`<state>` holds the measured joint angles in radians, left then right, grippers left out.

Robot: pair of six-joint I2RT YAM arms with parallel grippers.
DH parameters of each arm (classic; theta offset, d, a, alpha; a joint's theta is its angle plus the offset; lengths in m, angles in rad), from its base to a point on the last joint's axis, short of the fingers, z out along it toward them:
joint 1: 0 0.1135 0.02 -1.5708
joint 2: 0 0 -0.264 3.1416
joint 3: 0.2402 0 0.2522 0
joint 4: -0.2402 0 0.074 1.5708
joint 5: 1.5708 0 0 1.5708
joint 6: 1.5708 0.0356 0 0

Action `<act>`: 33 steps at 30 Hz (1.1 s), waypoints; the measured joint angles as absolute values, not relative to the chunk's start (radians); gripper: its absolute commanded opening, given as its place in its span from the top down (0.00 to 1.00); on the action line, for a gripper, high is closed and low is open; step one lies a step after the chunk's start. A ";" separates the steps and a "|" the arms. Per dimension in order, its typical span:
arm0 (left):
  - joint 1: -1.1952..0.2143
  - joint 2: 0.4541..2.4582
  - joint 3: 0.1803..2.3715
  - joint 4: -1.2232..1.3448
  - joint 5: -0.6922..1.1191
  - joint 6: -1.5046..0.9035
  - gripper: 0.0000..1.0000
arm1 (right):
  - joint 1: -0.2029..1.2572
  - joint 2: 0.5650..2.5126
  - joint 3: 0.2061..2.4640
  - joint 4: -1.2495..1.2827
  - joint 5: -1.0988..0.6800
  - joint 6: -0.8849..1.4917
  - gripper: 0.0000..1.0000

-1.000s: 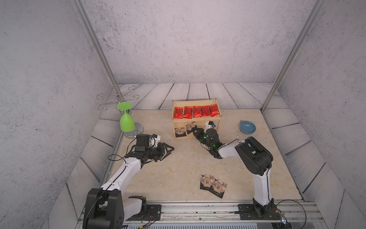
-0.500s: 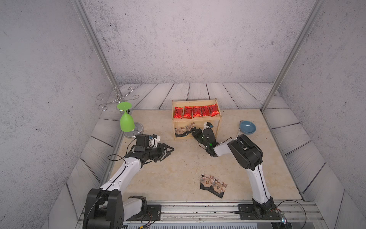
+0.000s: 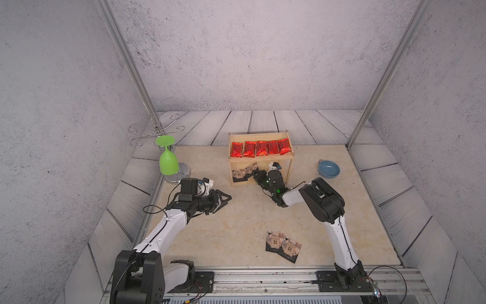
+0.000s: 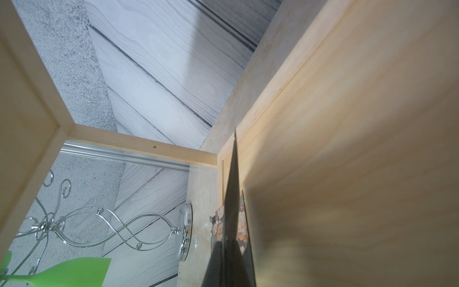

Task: Place the tea bags on the shelf by color
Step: Place the tea bag on the shelf.

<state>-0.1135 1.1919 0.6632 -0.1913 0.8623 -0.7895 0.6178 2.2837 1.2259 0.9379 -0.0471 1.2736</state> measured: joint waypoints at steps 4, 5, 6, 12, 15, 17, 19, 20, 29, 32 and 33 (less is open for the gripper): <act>-0.113 1.194 0.663 -0.191 0.864 -0.790 0.56 | 0.618 2.284 1.236 0.938 -0.050 1.279 1.00; -0.113 1.194 0.663 -0.191 0.864 -0.790 0.56 | 0.618 2.284 1.236 0.938 -0.050 1.281 1.00; -0.113 1.195 0.663 -0.191 0.865 -0.790 0.56 | 0.618 2.284 1.237 0.938 -0.050 1.283 1.00; -0.113 1.198 0.663 -0.189 0.866 -0.791 0.56 | 0.618 2.304 1.237 0.933 -0.051 1.290 0.99; -0.111 1.198 0.662 -0.183 0.868 -0.793 0.56 | 0.618 2.314 1.237 0.931 -0.052 1.292 0.98; -0.109 1.198 0.661 -0.181 0.869 -0.794 0.56 | 0.618 2.316 1.237 0.929 -0.053 1.296 0.98; -0.107 1.198 0.658 -0.180 0.869 -0.794 0.56 | 0.618 2.316 1.237 0.928 -0.054 1.302 0.95; -0.107 1.198 0.658 -0.180 0.870 -0.794 0.56 | 0.618 2.316 1.237 0.928 -0.055 1.304 0.94; -0.106 1.203 0.658 -0.172 0.876 -0.805 0.57 | 0.618 2.286 1.217 0.859 -0.071 1.305 0.75; -0.103 1.216 0.658 -0.166 0.883 -0.811 0.57 | 0.618 2.263 1.210 0.815 -0.073 1.301 0.72; -0.102 1.219 0.658 -0.164 0.884 -0.813 0.57 | 0.618 2.252 1.208 0.796 -0.073 1.298 0.72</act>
<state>-0.1020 1.2186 0.6579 -0.1642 0.8841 -0.8127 0.6178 2.2524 1.2079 0.7963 -0.0734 1.2980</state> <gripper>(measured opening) 0.435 0.273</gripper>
